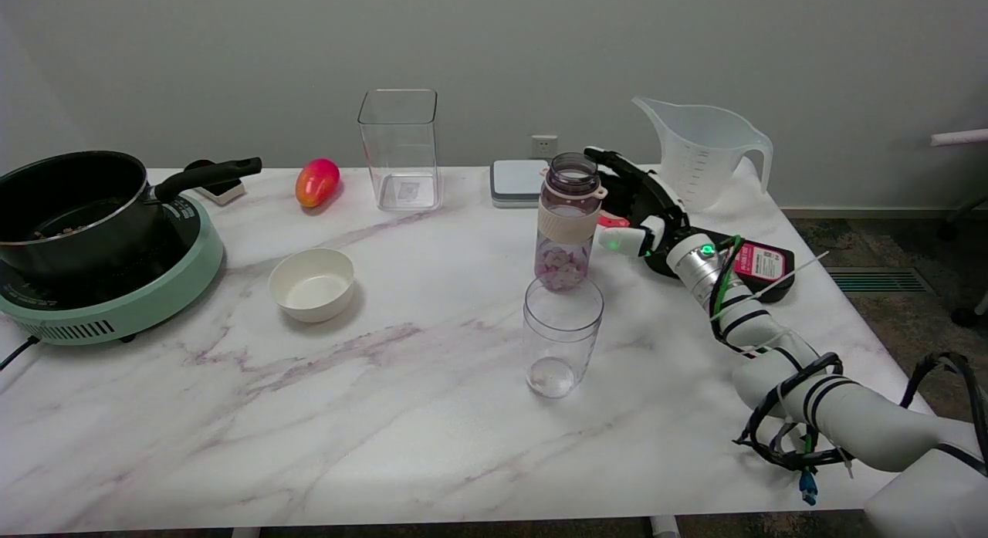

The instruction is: Pick up the bottle.

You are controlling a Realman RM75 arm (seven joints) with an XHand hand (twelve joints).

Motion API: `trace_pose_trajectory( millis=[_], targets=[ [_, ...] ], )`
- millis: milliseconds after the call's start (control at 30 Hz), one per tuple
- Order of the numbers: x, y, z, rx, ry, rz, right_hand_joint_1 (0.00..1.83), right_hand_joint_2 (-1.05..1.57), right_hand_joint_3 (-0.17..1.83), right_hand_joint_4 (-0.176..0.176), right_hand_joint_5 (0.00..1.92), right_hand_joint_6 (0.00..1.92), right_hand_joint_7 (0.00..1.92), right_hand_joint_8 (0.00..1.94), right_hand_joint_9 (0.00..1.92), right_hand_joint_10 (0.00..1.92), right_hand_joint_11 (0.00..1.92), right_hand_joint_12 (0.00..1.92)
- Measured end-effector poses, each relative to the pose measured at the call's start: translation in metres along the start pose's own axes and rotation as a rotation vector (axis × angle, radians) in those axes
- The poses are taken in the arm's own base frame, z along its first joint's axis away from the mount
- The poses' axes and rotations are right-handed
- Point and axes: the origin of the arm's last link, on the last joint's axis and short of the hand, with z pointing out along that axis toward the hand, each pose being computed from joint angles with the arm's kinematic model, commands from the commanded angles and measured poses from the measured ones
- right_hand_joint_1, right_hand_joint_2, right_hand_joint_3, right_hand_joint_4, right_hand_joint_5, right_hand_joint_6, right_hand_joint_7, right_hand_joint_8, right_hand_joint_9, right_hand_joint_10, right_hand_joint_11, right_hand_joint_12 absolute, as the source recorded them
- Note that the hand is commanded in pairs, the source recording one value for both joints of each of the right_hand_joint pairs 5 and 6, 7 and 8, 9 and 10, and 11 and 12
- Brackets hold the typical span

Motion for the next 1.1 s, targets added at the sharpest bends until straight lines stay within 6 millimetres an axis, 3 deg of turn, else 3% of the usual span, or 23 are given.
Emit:
trace_pose_trajectory(
  millis=[333, 567, 1100],
  targets=[
    [-0.018, 0.009, 0.002, -0.008, -0.013, 0.027, 1.34, -0.51, 1.12, 0.000, 0.39, 0.39, 0.77, 0.77, 0.59, 0.59, 0.68, 0.68],
    [-0.027, 0.012, 0.002, -0.010, -0.022, 0.044, 1.37, -0.36, 0.99, 0.000, 0.37, 0.37, 0.78, 0.78, 0.66, 0.66, 0.71, 0.71],
    [-0.038, 0.016, 0.003, -0.011, -0.034, 0.057, 1.39, -0.16, 0.91, 0.000, 0.42, 0.42, 0.82, 0.82, 0.73, 0.73, 0.71, 0.71]
  ],
)
